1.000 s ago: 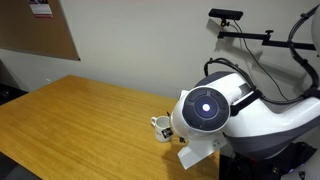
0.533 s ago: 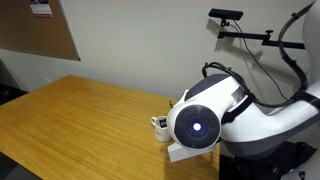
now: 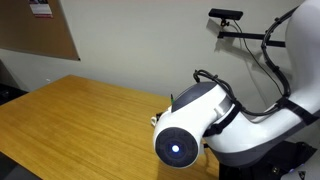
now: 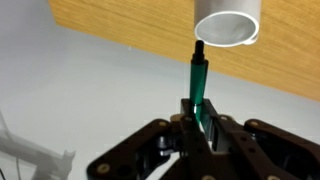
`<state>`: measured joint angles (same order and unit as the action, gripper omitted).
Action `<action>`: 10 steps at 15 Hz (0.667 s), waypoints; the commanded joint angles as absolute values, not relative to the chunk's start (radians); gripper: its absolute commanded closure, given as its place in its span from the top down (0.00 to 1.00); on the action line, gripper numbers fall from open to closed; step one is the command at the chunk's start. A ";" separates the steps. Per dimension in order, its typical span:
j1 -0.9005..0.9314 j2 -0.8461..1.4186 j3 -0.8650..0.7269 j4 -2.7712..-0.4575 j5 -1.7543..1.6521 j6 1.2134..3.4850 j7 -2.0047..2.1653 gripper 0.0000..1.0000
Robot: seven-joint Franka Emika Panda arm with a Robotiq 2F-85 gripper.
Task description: Pick up the pen from the table and put it in the white cup.
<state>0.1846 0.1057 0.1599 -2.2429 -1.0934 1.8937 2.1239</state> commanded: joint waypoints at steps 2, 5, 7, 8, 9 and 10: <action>0.215 0.152 0.175 -2.173 -1.124 1.725 2.132 0.03; 0.224 0.177 0.180 -2.145 -1.139 1.661 2.134 0.03; 0.227 0.188 0.178 -2.138 -1.157 1.648 2.137 0.03; 0.217 0.165 0.179 -2.167 -1.135 1.689 2.124 0.14; 0.217 0.171 0.179 -2.162 -1.138 1.685 2.124 0.14; 0.217 0.176 0.179 -2.159 -1.140 1.684 2.124 0.14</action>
